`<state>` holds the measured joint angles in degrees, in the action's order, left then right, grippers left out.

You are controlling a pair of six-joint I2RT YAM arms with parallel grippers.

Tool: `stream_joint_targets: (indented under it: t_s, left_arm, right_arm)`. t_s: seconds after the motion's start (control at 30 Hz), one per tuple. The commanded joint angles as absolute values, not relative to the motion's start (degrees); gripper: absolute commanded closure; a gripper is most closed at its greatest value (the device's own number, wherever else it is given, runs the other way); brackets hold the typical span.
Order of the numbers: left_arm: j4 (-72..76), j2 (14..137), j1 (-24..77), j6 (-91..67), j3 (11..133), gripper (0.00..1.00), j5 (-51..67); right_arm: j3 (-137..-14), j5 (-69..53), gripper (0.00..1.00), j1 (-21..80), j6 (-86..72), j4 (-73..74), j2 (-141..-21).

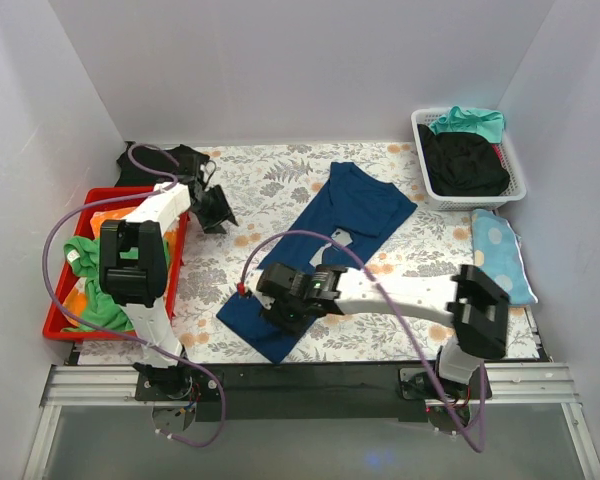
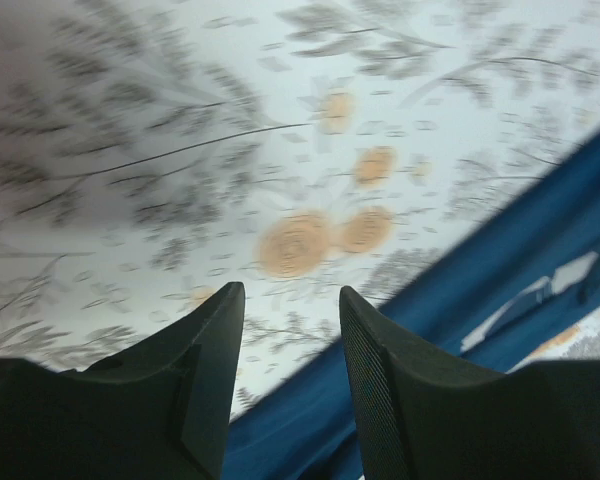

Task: Fold and stack the t-shirts
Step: Rotate the tshirt 90 degrees

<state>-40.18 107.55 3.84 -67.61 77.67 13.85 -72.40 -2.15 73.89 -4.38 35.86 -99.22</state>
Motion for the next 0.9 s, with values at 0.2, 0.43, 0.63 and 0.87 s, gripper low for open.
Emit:
stream_joint_targets:
  t_s: [0.2,0.43,0.63,0.87]
  left_arm:
    - [-37.2,117.4,24.8,-62.2,96.3,0.58,20.7]
    - [-32.7,128.9,28.9,-63.1,109.1,0.60,29.0]
    - [-29.6,133.9,29.5,-64.3,117.7,0.60,32.6]
    - [-29.0,138.9,30.0,-65.7,121.5,0.59,33.7]
  right_arm:
    - [-70.9,34.5,0.46,67.2,-28.4,36.3,-77.1]
    - [-66.1,29.1,0.46,54.4,-35.2,37.7,-72.2]
    - [-61.8,28.0,0.47,51.6,-37.8,38.4,-70.3]
    - [-59.4,26.9,0.47,48.2,-38.9,39.9,-69.0]
